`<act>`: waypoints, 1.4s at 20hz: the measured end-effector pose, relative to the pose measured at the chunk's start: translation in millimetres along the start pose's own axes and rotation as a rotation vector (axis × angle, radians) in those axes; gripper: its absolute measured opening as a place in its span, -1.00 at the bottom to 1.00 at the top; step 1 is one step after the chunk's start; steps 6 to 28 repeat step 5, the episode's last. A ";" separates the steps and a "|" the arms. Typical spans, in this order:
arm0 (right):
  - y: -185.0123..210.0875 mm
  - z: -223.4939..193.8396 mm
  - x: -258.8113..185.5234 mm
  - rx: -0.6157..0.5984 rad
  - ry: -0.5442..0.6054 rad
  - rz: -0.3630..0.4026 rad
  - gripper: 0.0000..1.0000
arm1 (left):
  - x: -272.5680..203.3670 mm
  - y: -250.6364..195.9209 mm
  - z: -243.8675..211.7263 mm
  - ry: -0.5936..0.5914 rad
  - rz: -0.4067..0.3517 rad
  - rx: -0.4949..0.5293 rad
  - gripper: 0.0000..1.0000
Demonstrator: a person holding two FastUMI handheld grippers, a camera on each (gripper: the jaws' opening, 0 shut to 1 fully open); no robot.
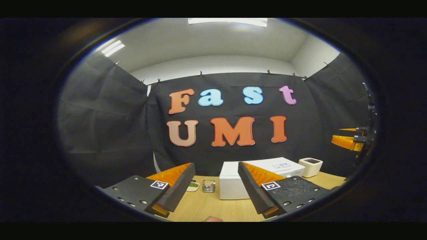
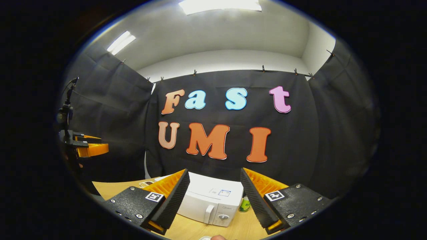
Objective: Open the microwave oven with the left hand, put the food in, and close the microwave oven.
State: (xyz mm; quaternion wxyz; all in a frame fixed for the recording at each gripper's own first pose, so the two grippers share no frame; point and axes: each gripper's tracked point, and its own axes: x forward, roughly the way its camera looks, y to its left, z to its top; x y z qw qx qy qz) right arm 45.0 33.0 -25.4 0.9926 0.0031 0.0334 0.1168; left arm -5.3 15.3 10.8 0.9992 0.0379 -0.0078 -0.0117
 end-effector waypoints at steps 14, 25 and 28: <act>-2.1 -2.2 -0.9 -0.010 -0.004 0.003 0.89 | -1.0 -0.5 2.9 -0.022 0.016 0.018 0.70; -2.1 -2.2 -0.9 -0.010 -0.004 0.003 0.89 | -1.0 -0.5 2.9 -0.022 0.016 0.018 0.70; -2.1 -2.2 -0.9 -0.010 -0.004 0.003 0.89 | -1.0 -0.5 2.9 -0.022 0.016 0.018 0.70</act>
